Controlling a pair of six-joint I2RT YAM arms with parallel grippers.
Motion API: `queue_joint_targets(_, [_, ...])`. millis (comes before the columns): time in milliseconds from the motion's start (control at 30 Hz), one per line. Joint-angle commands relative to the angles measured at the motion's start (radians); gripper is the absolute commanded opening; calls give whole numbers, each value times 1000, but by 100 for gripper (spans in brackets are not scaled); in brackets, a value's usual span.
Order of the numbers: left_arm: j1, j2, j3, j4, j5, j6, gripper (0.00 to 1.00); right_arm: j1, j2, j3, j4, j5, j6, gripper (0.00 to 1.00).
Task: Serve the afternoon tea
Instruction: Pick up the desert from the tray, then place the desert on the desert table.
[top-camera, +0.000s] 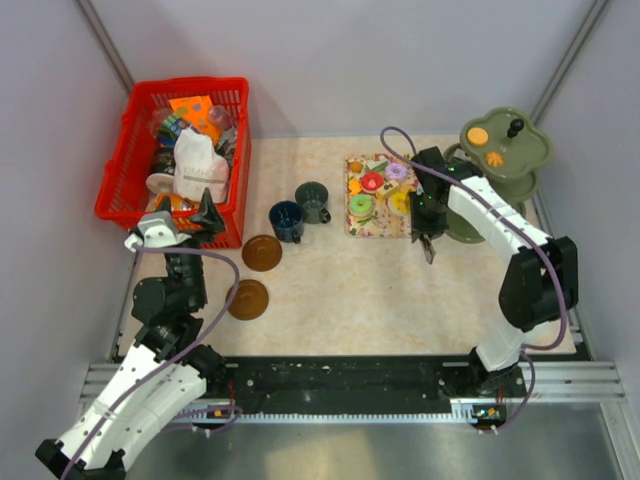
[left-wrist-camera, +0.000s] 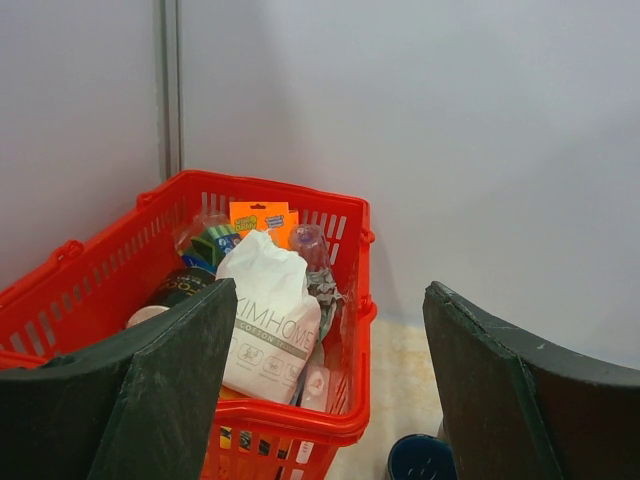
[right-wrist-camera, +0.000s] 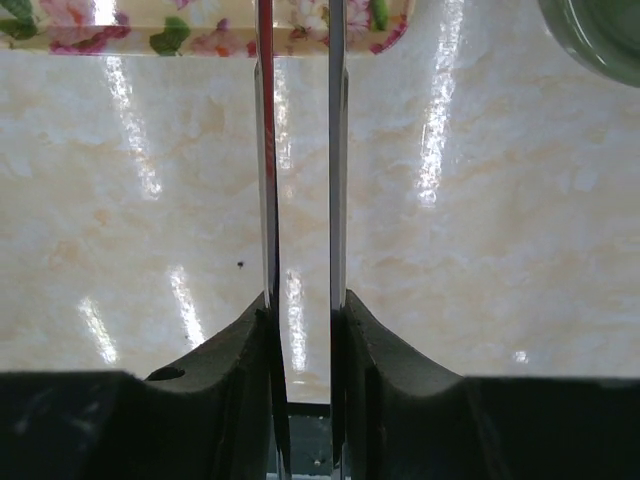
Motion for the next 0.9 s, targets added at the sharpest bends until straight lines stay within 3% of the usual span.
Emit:
queue_joint_targets(0, [-3,-14,-6,37,4,13,80,-7,-113,27,-59,27,-24,20])
queue_joint_targets(300, [-3,-30,-6,37,1,10,80,-56,-240,-94,-104,10,-30,20])
queue_joint_targets(867, [-2,-50,-12,50,-10,13,80,-258,-443,-294,-103,-31,12,21])
